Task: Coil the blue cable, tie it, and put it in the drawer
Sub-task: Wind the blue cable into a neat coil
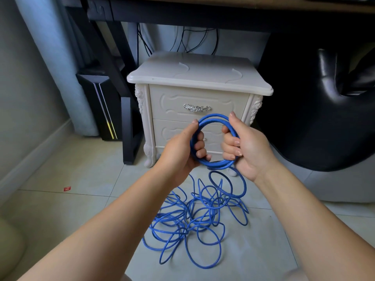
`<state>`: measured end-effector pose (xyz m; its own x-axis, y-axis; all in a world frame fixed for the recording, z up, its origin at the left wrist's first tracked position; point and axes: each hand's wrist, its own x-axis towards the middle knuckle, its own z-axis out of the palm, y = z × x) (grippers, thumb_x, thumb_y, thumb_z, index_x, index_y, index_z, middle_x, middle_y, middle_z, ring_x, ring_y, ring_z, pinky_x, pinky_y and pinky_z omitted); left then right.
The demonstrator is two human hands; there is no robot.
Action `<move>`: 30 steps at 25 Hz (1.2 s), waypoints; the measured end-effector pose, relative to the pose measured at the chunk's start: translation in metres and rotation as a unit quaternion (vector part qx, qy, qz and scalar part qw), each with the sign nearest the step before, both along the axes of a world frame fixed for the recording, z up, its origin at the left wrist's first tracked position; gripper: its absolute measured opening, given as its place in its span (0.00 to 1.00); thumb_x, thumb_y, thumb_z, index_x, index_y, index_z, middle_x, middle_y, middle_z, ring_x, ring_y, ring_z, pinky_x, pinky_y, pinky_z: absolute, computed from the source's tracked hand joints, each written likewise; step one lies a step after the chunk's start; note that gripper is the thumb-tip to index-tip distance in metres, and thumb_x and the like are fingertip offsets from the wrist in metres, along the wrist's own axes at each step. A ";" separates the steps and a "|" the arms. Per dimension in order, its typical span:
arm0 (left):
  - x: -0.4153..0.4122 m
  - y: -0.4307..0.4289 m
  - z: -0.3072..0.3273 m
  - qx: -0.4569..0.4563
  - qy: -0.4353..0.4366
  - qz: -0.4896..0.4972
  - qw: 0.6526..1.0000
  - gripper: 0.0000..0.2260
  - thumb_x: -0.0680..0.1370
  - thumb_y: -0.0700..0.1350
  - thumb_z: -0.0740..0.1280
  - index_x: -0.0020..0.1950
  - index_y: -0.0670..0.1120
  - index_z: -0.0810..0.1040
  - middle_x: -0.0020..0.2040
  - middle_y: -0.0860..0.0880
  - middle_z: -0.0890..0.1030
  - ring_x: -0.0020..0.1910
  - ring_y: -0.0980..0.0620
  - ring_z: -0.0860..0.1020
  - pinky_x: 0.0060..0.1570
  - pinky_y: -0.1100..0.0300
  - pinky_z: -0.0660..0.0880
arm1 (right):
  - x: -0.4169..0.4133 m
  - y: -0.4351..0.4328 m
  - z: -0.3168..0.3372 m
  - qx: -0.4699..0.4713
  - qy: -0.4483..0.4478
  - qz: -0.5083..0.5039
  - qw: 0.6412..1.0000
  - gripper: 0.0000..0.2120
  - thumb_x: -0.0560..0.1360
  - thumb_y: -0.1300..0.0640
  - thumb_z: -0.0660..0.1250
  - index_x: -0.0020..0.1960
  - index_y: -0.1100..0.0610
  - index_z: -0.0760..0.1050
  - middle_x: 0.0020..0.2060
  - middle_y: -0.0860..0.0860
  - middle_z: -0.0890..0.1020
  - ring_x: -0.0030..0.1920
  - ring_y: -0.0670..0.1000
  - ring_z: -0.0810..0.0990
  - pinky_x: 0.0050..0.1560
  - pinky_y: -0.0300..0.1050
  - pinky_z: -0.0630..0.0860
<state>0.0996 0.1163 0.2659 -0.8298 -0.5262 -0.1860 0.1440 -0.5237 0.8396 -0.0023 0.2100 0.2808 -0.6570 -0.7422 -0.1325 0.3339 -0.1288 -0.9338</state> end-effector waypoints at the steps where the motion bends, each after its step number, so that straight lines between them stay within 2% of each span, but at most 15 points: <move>1: 0.002 -0.003 0.001 -0.009 -0.005 -0.027 1.000 0.15 0.83 0.51 0.57 0.39 0.45 0.70 0.28 0.50 0.64 0.24 0.53 0.63 0.32 0.58 0.72 | -0.002 0.001 0.002 0.018 0.005 0.006 1.000 0.19 0.82 0.45 0.58 0.39 0.57 0.69 0.19 0.45 0.59 0.17 0.43 0.55 0.20 0.35 0.56; 3: 0.005 -0.007 0.003 -0.061 -0.028 -0.061 0.996 0.13 0.82 0.50 0.56 0.44 0.43 0.73 0.29 0.49 0.66 0.24 0.52 0.64 0.33 0.57 0.73 | -0.004 0.003 0.004 0.063 0.040 0.026 0.997 0.19 0.82 0.45 0.58 0.38 0.57 0.68 0.19 0.45 0.59 0.18 0.44 0.54 0.21 0.36 0.54; 5: 0.005 -0.008 0.002 -0.152 -0.057 -0.074 0.984 0.14 0.82 0.51 0.57 0.48 0.42 0.74 0.30 0.48 0.66 0.25 0.51 0.63 0.34 0.56 0.72 | -0.002 0.004 0.004 0.114 0.114 0.056 0.985 0.19 0.82 0.46 0.58 0.37 0.57 0.69 0.19 0.46 0.59 0.19 0.45 0.54 0.23 0.37 0.51; 7: 0.004 -0.005 0.001 -0.262 -0.079 -0.080 0.959 0.16 0.83 0.54 0.58 0.47 0.42 0.75 0.30 0.50 0.64 0.25 0.53 0.61 0.33 0.57 0.72 | 0.001 0.004 0.003 0.156 0.176 0.091 0.968 0.19 0.82 0.47 0.58 0.37 0.57 0.71 0.20 0.46 0.59 0.21 0.46 0.53 0.26 0.40 0.50; 9: 0.002 -0.001 -0.002 -0.301 -0.084 -0.069 0.947 0.17 0.82 0.55 0.59 0.45 0.41 0.74 0.27 0.54 0.62 0.24 0.54 0.60 0.31 0.57 0.68 | 0.002 0.003 0.002 0.167 0.188 0.104 0.962 0.19 0.82 0.47 0.57 0.37 0.56 0.71 0.20 0.47 0.59 0.21 0.46 0.53 0.25 0.39 0.51; 11: 0.001 0.001 -0.002 -0.290 -0.076 -0.042 0.953 0.17 0.83 0.53 0.58 0.40 0.43 0.71 0.25 0.55 0.61 0.24 0.55 0.59 0.30 0.59 0.62 | 0.001 0.003 0.002 0.144 0.159 0.103 0.971 0.20 0.82 0.45 0.57 0.37 0.56 0.69 0.21 0.48 0.60 0.20 0.46 0.55 0.24 0.38 0.54; 13: 0.001 0.002 -0.001 -0.253 -0.061 -0.020 0.965 0.19 0.83 0.53 0.58 0.34 0.47 0.66 0.26 0.55 0.59 0.24 0.56 0.56 0.26 0.62 0.57 | -0.002 0.004 0.004 0.092 0.076 0.110 0.987 0.20 0.81 0.41 0.57 0.40 0.56 0.70 0.22 0.50 0.66 0.21 0.47 0.60 0.26 0.40 0.60; 16: -0.001 0.002 0.002 -0.177 -0.035 0.012 0.983 0.20 0.84 0.52 0.57 0.32 0.49 0.61 0.25 0.55 0.57 0.23 0.56 0.54 0.23 0.64 0.54 | -0.011 0.011 0.002 0.027 -0.025 0.157 0.987 0.27 0.74 0.35 0.58 0.49 0.59 0.74 0.29 0.54 0.77 0.29 0.53 0.76 0.42 0.48 0.74; 18: -0.001 -0.001 0.003 -0.139 -0.028 0.049 0.989 0.20 0.84 0.52 0.57 0.32 0.50 0.60 0.25 0.55 0.56 0.23 0.56 0.54 0.22 0.64 0.54 | -0.016 0.017 -0.003 0.026 -0.016 0.190 0.981 0.29 0.72 0.34 0.60 0.51 0.61 0.75 0.34 0.55 0.81 0.39 0.56 0.82 0.54 0.52 0.77; 19: 0.000 -0.003 0.002 -0.118 -0.027 0.066 0.990 0.20 0.84 0.53 0.58 0.32 0.50 0.60 0.25 0.55 0.56 0.23 0.56 0.54 0.22 0.64 0.54 | -0.017 0.020 -0.005 0.033 -0.005 0.200 0.979 0.27 0.72 0.36 0.61 0.53 0.61 0.75 0.36 0.56 0.83 0.42 0.57 0.83 0.55 0.52 0.77; 22: 0.001 -0.008 -0.001 -0.061 -0.029 0.095 0.993 0.21 0.83 0.54 0.58 0.32 0.51 0.59 0.26 0.54 0.55 0.22 0.56 0.53 0.22 0.64 0.54 | -0.016 0.024 -0.007 0.035 0.015 0.196 0.980 0.20 0.71 0.51 0.69 0.57 0.63 0.77 0.42 0.59 0.85 0.45 0.56 0.84 0.53 0.47 0.80; 24: 0.000 -0.007 -0.003 -0.026 -0.025 0.103 0.994 0.21 0.83 0.54 0.58 0.33 0.50 0.59 0.26 0.54 0.55 0.22 0.56 0.53 0.22 0.64 0.54 | -0.014 0.023 -0.006 0.024 0.010 0.181 0.983 0.16 0.70 0.57 0.68 0.55 0.64 0.77 0.41 0.58 0.85 0.44 0.56 0.84 0.50 0.46 0.81; 27: -0.001 -0.003 -0.003 0.021 -0.013 0.094 0.995 0.20 0.83 0.55 0.58 0.33 0.50 0.60 0.25 0.54 0.55 0.21 0.56 0.54 0.21 0.65 0.57 | -0.009 0.019 -0.004 -0.006 -0.031 0.157 0.987 0.15 0.71 0.56 0.66 0.55 0.64 0.76 0.34 0.52 0.80 0.37 0.53 0.83 0.46 0.48 0.81; 30: 0.000 0.003 -0.002 0.051 0.000 0.060 0.997 0.19 0.83 0.54 0.57 0.35 0.48 0.64 0.25 0.53 0.56 0.21 0.56 0.57 0.24 0.65 0.65 | -0.007 0.012 -0.005 -0.027 -0.052 0.122 0.991 0.12 0.78 0.54 0.61 0.55 0.62 0.73 0.29 0.47 0.68 0.27 0.46 0.68 0.34 0.40 0.72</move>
<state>0.0994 0.1191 0.2635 -0.7621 -0.5999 -0.2435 0.2102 -0.5849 0.7834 -0.0088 0.2217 0.2754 -0.4426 -0.8849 -0.1453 0.4556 -0.0823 -0.8864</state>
